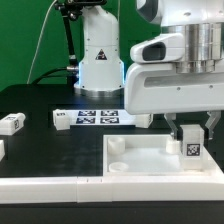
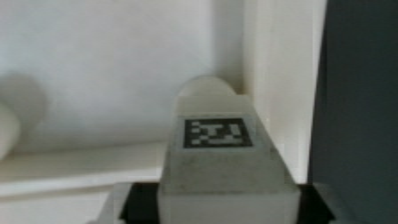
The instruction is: Assemble one leg
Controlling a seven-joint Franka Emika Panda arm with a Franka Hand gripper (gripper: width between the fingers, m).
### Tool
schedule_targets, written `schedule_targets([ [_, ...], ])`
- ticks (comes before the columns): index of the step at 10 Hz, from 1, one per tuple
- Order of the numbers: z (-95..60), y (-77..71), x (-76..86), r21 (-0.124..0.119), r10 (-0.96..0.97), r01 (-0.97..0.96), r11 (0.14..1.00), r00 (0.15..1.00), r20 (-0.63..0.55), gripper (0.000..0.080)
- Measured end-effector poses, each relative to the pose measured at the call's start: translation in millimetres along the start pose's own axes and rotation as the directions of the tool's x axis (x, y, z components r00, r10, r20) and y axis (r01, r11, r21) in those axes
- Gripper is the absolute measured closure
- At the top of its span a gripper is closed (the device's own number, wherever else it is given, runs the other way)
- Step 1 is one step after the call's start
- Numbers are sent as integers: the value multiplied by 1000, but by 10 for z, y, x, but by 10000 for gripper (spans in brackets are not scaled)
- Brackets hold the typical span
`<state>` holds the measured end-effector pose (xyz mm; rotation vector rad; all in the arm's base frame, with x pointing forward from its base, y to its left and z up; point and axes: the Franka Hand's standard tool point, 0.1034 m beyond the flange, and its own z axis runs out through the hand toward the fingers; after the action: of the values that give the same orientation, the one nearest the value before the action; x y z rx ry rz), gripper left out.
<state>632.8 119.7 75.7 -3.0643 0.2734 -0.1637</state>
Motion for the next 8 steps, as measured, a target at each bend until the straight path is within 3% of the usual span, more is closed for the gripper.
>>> schedule_targets([
  [2,-1,7,-7,7,280,-280,960,960,-12,508],
  [5,0,29,-6,12,657,-657,754,754,-7,508],
  [8,0,43,-4,20,822,-822,569,569,15,507],
])
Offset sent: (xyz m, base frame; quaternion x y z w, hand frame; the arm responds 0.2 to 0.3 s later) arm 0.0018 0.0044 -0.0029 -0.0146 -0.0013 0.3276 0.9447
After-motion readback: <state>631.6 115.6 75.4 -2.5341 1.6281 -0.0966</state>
